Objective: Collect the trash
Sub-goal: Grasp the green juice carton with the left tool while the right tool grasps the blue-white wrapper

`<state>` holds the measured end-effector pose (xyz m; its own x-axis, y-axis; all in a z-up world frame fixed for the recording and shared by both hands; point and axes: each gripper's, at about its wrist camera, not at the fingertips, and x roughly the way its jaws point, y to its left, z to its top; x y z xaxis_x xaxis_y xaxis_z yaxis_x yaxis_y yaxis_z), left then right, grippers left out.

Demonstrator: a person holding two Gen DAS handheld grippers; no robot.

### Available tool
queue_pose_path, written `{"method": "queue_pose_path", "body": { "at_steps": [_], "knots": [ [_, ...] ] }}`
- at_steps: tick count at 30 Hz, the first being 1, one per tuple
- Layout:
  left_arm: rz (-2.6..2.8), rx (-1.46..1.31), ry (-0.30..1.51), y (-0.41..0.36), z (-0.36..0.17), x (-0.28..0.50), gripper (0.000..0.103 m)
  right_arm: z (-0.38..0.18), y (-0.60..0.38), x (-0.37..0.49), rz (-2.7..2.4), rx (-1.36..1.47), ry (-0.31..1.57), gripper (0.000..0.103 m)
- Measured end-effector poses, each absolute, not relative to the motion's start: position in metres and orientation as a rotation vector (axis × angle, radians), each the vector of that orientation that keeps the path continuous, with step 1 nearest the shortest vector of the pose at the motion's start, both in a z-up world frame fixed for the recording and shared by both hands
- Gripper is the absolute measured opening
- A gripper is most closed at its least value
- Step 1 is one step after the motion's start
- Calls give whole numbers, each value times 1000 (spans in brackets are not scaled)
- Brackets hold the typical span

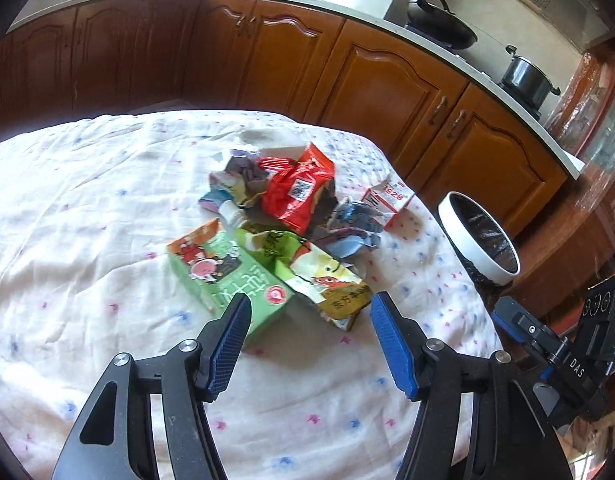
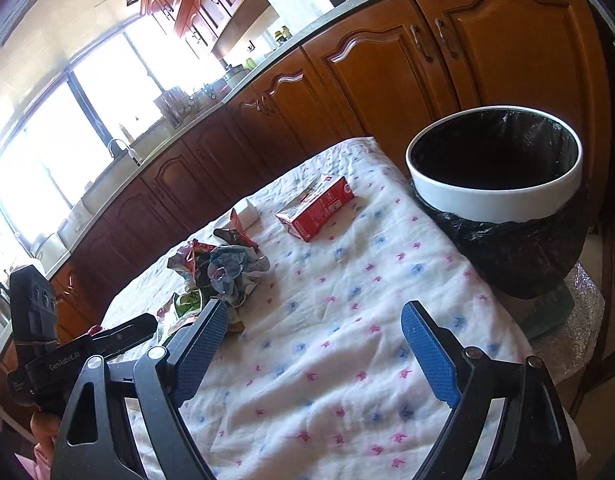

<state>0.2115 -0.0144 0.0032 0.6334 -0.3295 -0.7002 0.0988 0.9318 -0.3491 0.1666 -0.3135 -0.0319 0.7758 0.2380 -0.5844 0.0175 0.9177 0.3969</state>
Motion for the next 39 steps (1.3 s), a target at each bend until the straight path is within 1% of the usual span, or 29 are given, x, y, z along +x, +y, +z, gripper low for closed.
{"method": "queue_pose_path", "body": {
  "at_steps": [7,13,19,22,25,30,31,33,34,35,37,39],
  "knots": [
    [-175,-335,882,9,-3,210,63,-33,-288,177,172,376,694,90],
    [-132,-344,922,8,-10,226,67,-36,-272,192,208,363,711,90],
    [-122,-321,958,-1,-20,248,67,-39,-265,216,226,375,723,90],
    [-118,-314,975,-3,-27,259,67,-43,-260,232,240,380,744,89],
    [-127,-324,977,-1,-33,267,69,-51,-255,247,251,387,770,89],
    [-155,-303,966,6,-37,269,69,-60,-242,270,269,383,805,86],
    [-163,-291,962,7,-37,267,69,-63,-240,274,274,384,812,84],
    [-183,-275,959,9,-37,265,68,-67,-236,282,281,383,830,75],
    [-191,-271,957,11,-36,264,65,-68,-235,285,283,377,837,60],
    [-206,-268,955,13,-36,264,60,-71,-233,286,283,370,845,40],
    [-230,-250,955,16,-33,261,54,-73,-233,287,281,365,856,22],
    [-234,-221,959,18,-31,261,53,-71,-234,282,279,351,843,19]
  ]
}}
